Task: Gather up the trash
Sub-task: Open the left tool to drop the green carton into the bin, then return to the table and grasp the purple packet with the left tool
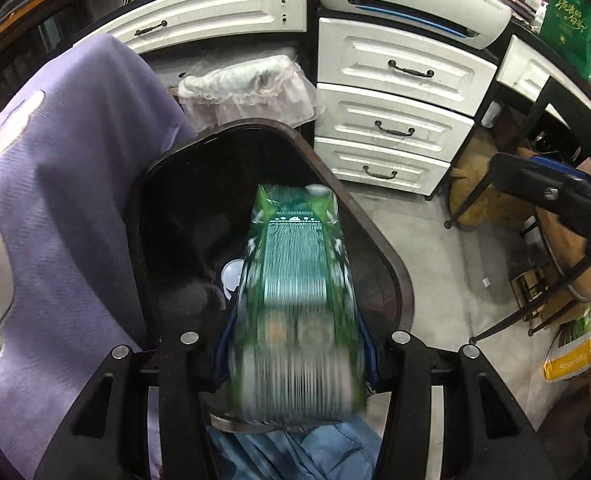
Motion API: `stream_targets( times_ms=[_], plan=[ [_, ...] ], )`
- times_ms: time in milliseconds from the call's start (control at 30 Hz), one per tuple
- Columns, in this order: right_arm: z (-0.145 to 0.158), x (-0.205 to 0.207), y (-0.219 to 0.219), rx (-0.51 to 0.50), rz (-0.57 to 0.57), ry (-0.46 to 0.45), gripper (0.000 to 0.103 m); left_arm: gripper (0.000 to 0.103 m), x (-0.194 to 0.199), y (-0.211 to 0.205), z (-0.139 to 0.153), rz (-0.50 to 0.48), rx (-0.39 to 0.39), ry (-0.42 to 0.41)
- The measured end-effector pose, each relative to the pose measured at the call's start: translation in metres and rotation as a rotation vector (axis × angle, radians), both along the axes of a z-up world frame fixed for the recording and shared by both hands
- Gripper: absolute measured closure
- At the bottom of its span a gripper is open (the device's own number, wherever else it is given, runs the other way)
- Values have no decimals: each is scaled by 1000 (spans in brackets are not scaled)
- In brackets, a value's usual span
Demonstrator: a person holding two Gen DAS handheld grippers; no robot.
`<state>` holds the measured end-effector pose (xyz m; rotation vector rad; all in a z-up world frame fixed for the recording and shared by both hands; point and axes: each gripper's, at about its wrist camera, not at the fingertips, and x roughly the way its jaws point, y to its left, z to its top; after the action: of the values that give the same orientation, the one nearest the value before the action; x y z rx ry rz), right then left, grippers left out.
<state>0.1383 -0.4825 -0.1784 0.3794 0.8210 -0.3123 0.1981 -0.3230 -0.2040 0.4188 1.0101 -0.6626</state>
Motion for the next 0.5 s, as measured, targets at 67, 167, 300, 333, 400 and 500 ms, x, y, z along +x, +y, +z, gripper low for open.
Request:
stream_targets(
  times_ms=[67,167,300,333,400,500],
  plan=[
    [-1,1,1,1,3,1,25,54,4,-1,-3,13,8,-5],
    [-4,2,1,3,7,6,25,47,10,-2,-8,37,19,-3],
    [-4,3,2,4,7,6,25,24,12,-3,-9,52,24,-16],
    [-3,3,2,4,6,5,25,22,12,-3,-8,51,24,-23],
    [-2,3,2,5,3,2,25,20,10,-4,-7,41,32,-27],
    [1,3,1,5,2,-3,25,20,5,-3,-2,31,22,-30]
  ],
)
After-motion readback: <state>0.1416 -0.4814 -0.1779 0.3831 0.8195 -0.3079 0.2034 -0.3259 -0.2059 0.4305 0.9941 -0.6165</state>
